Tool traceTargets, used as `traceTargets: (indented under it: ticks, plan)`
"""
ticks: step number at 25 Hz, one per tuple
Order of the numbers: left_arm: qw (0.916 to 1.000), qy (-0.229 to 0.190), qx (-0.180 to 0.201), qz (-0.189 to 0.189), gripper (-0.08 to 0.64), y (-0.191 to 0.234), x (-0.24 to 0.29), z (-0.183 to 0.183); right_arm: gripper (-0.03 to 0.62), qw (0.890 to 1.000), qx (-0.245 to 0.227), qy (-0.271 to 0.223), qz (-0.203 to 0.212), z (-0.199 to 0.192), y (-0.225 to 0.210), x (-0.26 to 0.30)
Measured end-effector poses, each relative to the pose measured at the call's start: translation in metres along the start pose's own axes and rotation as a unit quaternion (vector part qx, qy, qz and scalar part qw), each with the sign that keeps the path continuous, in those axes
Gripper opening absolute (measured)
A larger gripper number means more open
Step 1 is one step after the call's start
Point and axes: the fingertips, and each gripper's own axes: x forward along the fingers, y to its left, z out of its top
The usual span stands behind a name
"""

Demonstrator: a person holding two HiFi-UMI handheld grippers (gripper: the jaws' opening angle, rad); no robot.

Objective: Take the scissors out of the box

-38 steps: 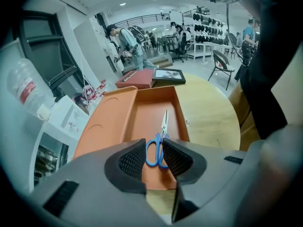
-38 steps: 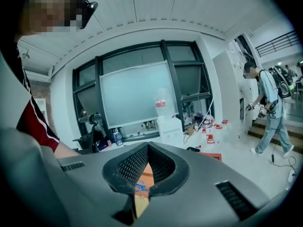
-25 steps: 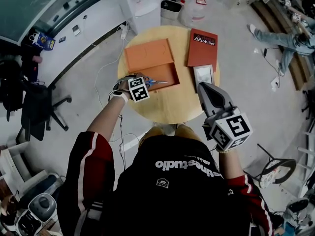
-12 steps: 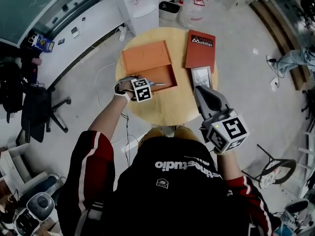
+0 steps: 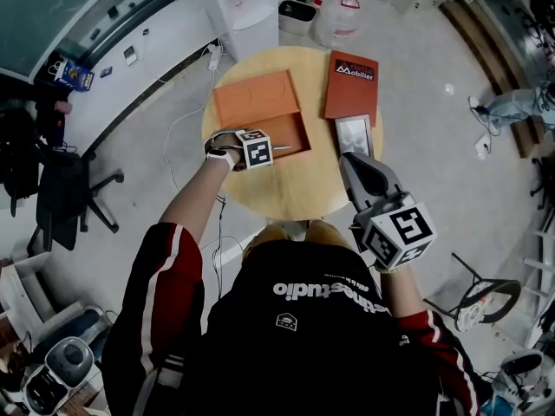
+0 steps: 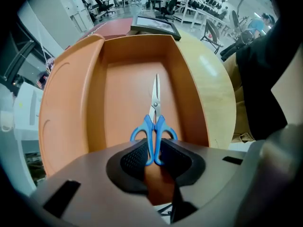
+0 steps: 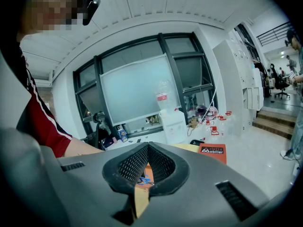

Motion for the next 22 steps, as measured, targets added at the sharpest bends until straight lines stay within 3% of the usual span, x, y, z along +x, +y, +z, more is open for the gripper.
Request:
traceTargets:
  ticks: [14,22]
  plan:
    - [0.9973,-0.048,-0.055,0.005,0.089,0.0,-0.012,0.007,0.026,1.0,0.004,-0.014,0.005,0.011,0.002,-0.002]
    - [0.9938,-0.078,-0.072,0.032,0.089,-0.005,-0.025,0.003,0.026,1.0,-0.015,-0.009,0.009,0.008,0.009,-0.002]
